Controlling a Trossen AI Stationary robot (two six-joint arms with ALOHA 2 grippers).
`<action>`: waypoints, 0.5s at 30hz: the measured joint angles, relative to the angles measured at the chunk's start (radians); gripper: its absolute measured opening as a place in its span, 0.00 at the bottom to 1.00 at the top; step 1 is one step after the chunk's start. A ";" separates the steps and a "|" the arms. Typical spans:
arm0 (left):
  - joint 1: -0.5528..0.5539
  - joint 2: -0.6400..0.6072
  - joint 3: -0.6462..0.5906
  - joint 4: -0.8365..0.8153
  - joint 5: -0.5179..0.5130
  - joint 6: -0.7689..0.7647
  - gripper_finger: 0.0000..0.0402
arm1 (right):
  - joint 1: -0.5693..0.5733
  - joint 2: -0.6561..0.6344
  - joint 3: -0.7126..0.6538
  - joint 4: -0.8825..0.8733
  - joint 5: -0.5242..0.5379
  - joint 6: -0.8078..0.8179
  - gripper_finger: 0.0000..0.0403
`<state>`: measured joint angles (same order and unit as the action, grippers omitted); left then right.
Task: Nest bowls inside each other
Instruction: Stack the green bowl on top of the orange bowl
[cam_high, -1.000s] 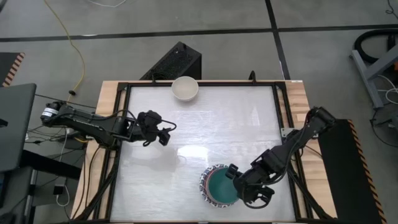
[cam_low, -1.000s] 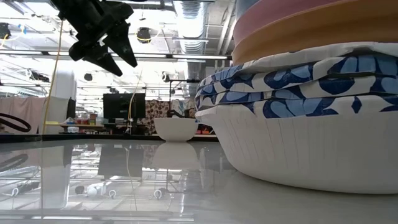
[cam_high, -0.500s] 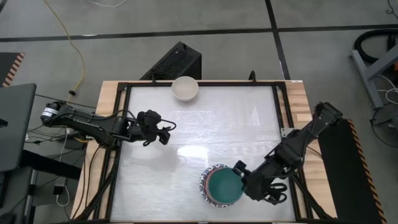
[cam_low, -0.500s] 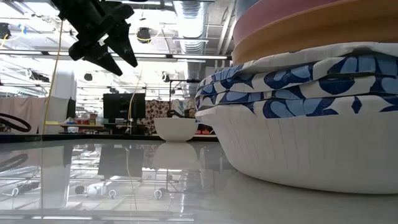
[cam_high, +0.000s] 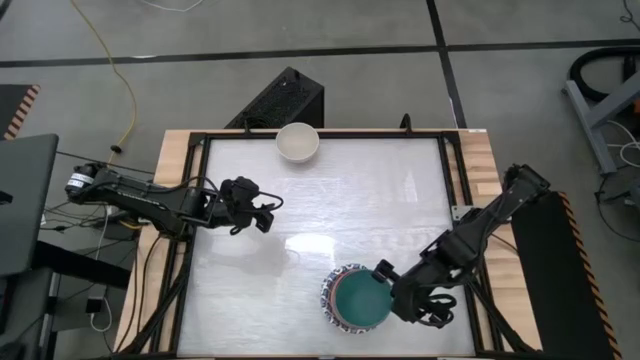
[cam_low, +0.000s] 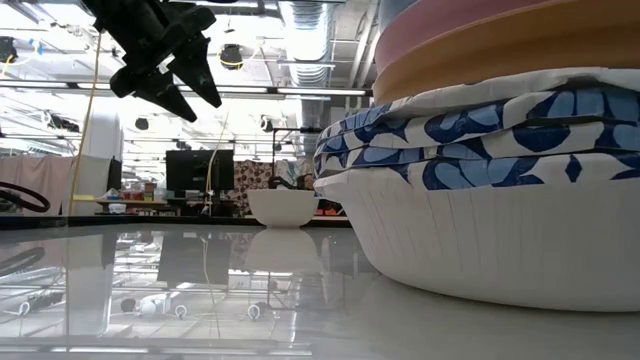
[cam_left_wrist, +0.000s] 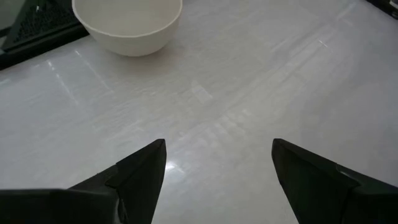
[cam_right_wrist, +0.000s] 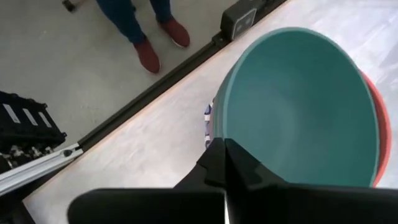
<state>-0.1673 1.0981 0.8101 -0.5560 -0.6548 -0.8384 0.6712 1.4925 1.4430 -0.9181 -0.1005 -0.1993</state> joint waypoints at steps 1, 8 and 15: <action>0.000 0.000 0.000 0.000 0.000 -0.006 0.70 | -0.001 0.000 -0.009 0.007 0.000 0.000 0.02; 0.000 0.000 0.000 0.000 0.000 -0.013 0.70 | -0.007 0.000 -0.024 0.016 0.000 0.013 0.03; 0.000 0.000 0.000 0.000 0.000 -0.019 0.70 | -0.006 0.001 -0.084 0.072 0.000 0.023 0.03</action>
<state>-0.1673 1.0981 0.8101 -0.5564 -0.6544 -0.8573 0.6655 1.4933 1.3588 -0.8461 -0.1009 -0.1767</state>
